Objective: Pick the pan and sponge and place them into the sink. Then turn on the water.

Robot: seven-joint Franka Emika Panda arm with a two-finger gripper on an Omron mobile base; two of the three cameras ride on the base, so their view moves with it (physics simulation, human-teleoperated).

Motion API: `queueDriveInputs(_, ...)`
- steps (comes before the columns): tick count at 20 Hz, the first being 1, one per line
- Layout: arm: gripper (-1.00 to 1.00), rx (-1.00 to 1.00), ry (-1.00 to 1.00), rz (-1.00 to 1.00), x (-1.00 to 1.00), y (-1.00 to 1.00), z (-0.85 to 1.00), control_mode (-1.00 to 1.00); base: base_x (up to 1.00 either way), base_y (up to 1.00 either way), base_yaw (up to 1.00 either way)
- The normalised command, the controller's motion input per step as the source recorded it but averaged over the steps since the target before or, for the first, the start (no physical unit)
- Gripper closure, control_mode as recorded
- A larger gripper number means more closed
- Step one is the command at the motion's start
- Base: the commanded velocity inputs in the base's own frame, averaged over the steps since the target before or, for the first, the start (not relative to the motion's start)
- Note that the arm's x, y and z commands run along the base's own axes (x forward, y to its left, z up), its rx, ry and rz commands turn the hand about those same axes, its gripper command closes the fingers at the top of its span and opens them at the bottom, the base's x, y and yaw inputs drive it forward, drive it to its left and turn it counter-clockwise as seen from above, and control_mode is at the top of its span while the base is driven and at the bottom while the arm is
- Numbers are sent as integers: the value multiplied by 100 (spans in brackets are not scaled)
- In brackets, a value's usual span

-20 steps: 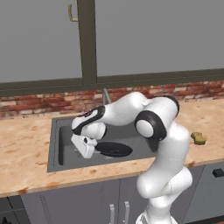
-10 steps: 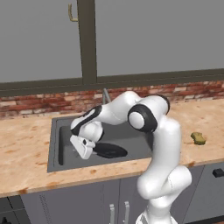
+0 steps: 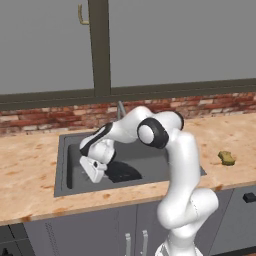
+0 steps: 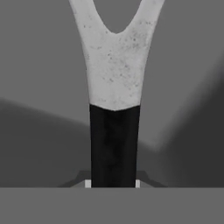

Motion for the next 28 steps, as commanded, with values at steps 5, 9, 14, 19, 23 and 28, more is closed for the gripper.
queueDriveInputs(5,100,0,-3,0,29,2,-32,-100,0,0,0)
queueDriveInputs(9,100,-2,-7,0,26,0,-29,-100,0,0,0)
queueDriveInputs(14,100,-2,-6,0,26,0,-30,-100,0,0,0)
queueDriveInputs(19,-100,-3,-5,0,13,0,-18,-100,0,0,0)
queueDriveInputs(23,-100,-2,-7,0,0,0,0,-100,0,0,0)
queueDriveInputs(28,-100,-1,-6,0,0,-1,13,-100,0,0,0)
